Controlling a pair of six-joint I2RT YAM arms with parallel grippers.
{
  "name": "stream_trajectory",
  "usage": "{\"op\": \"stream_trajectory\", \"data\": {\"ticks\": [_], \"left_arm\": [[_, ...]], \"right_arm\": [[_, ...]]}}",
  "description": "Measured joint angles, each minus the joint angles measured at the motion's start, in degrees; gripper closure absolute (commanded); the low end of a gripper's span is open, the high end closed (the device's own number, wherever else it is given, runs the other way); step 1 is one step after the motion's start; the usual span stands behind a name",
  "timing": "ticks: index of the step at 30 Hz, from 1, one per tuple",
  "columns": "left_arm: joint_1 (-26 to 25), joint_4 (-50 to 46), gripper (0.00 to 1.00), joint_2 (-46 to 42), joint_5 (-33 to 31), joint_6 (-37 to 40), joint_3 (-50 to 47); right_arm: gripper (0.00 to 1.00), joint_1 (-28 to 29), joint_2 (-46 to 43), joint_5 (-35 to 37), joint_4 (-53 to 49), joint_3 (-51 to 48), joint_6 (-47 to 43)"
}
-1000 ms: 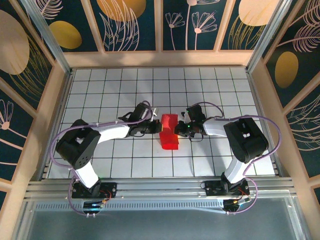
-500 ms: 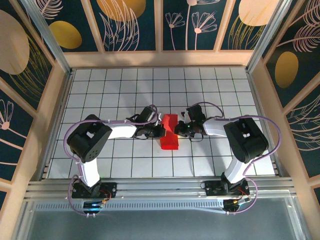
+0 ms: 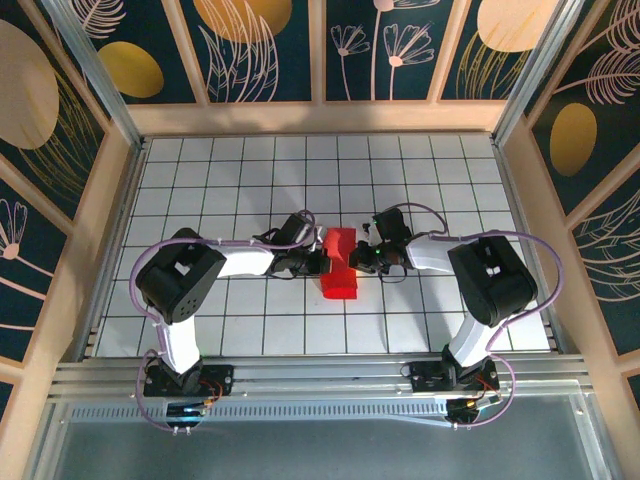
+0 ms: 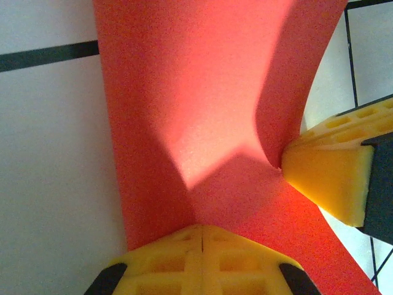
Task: Fold a paper plane with a square sheet of paper (fold left side to right side)
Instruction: Hold the square sheet of paper at the center of the table.
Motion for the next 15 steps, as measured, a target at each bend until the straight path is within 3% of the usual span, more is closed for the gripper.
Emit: {"op": "stream_trajectory", "data": {"ticks": [15], "left_arm": [[0.0,0.1,1.0,0.3,0.1,-0.2,0.3]], "right_arm": [[1.0,2.1,1.9,-3.6,8.2,3.7,2.4]]}}
